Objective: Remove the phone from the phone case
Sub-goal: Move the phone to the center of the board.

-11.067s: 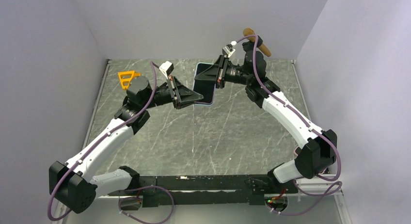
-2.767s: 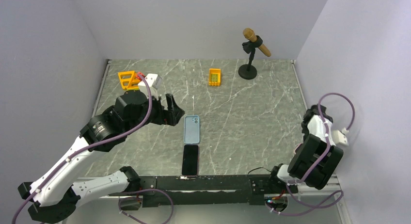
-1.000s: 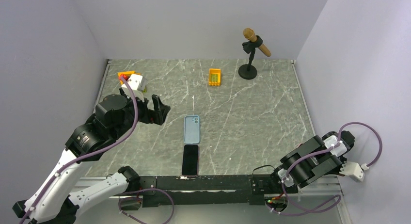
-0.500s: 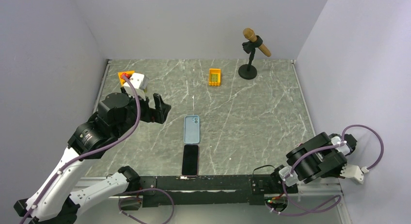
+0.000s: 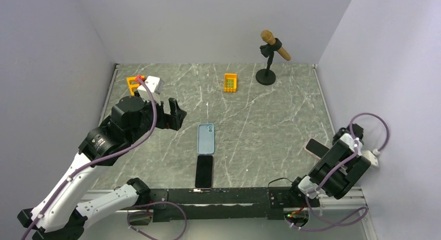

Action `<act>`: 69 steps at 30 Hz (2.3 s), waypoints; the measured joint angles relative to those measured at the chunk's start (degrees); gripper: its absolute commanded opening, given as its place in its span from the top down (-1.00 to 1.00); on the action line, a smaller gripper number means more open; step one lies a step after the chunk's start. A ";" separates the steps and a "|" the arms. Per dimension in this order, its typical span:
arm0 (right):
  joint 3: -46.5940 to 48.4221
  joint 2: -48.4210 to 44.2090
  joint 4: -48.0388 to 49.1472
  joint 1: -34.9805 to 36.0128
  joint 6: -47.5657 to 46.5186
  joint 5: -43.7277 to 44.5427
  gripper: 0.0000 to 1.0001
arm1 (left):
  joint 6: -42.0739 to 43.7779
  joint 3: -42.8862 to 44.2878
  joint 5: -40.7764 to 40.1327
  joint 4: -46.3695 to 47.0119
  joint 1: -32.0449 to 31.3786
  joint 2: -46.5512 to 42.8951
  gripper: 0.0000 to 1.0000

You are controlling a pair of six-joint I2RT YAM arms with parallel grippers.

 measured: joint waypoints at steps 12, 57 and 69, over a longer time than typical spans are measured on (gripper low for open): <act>10.45 3.28 -1.75 16.28 -1.68 -1.38 0.36 | -0.85 -0.59 1.07 0.35 0.87 0.37 -0.99; 7.32 -0.33 -0.02 48.02 -4.50 -35.89 -0.89 | -1.03 -0.72 2.01 0.42 2.12 0.83 -0.99; 29.29 16.90 -2.45 50.93 -38.07 -44.78 -0.98 | -2.60 1.22 5.42 -1.03 4.55 1.38 -0.99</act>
